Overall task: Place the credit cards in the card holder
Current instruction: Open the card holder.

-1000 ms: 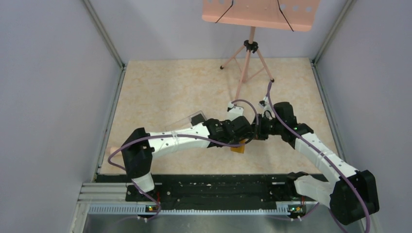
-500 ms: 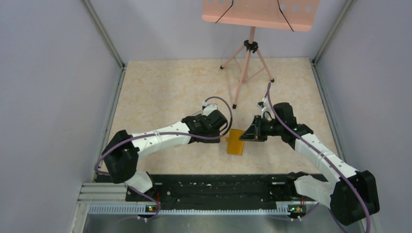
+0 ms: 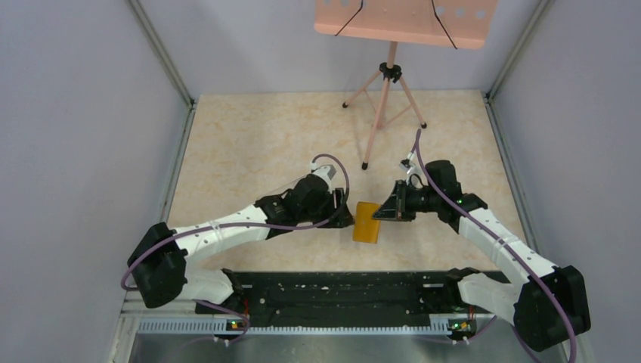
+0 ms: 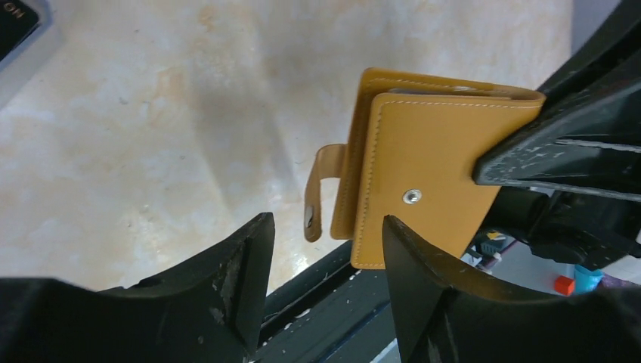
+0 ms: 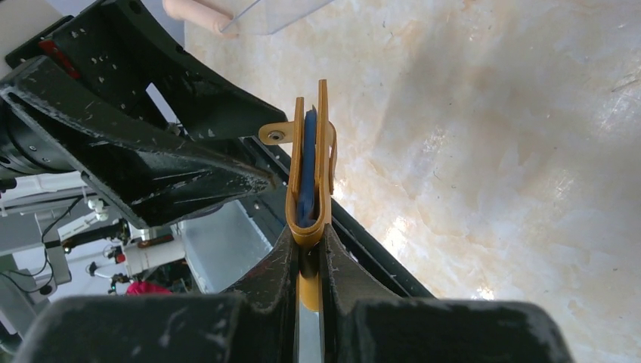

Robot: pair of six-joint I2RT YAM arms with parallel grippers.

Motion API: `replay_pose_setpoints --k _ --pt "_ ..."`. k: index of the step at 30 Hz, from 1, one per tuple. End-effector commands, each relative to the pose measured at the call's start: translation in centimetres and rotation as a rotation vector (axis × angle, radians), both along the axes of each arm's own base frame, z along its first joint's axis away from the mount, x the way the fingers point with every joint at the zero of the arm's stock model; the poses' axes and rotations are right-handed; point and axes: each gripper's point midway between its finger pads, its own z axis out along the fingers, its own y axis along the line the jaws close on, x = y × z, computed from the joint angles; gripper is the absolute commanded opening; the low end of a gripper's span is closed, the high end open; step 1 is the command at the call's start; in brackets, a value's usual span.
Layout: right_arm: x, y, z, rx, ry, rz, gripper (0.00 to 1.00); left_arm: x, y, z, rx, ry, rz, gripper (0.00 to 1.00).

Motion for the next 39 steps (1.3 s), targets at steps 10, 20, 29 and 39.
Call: replay_pose_setpoints --k 10,20,29,39 --pt "-0.5 0.6 0.8 0.039 -0.016 0.045 0.00 1.2 -1.9 0.1 -0.067 -0.026 -0.015 0.40" --pt "-0.6 0.7 0.8 0.054 -0.015 0.055 0.00 1.8 -0.1 -0.3 -0.054 -0.033 0.071 0.00" --pt "0.7 -0.1 0.9 -0.043 -0.089 0.050 0.69 2.2 2.4 4.5 0.000 -0.156 0.080 0.00" --pt "2.5 -0.1 6.4 -0.073 -0.379 0.145 0.78 -0.2 5.5 14.4 0.032 -0.414 -0.140 0.00"
